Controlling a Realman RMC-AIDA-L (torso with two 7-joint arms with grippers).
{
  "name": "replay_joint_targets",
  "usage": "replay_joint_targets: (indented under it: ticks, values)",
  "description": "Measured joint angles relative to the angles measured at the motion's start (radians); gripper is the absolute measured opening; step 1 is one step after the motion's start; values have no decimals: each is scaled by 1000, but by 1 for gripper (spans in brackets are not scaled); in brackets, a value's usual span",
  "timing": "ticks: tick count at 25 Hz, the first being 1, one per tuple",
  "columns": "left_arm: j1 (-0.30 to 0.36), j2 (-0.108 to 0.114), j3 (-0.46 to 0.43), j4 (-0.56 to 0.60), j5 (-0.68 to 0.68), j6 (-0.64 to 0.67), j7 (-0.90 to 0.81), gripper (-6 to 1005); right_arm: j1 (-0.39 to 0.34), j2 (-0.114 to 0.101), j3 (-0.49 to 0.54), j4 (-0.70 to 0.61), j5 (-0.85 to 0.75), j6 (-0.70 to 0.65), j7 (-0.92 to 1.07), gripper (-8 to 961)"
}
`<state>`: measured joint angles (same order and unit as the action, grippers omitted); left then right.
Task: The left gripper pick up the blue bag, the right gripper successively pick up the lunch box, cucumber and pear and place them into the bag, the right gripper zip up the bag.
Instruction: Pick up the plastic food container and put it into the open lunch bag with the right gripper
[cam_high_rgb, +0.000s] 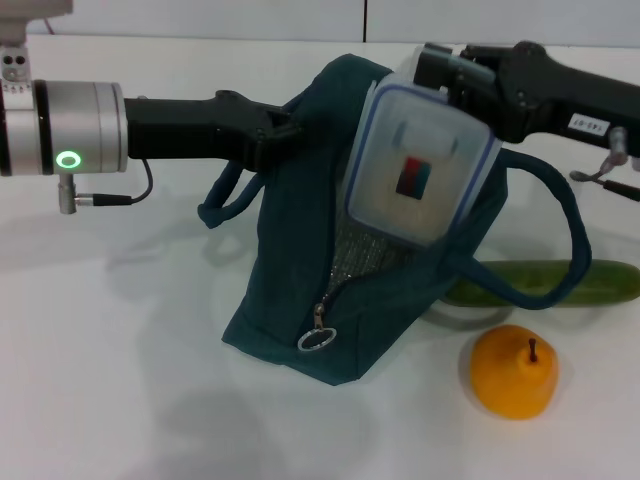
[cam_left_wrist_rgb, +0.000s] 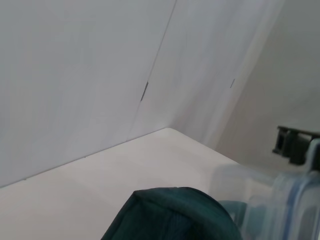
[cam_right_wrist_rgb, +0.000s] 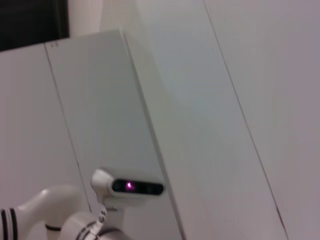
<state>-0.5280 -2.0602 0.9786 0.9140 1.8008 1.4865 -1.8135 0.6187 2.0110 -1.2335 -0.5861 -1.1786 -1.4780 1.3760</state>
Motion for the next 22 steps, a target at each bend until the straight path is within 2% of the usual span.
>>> replay_joint_targets:
  ticks: [8,15,22]
  values:
    - [-7,-1,-4,-29,-1,0,24,39,5,3,-101,-7,-7,113,-1,92]
    - [-9,-2,-6,-40,-7,-10,38,40,6,1,-101,-15,-7,108,-5,92]
    - [-8,-2,-6,-52,-7,-35,39,40,-27,-2,-60,-76,-3,101,-1,289]
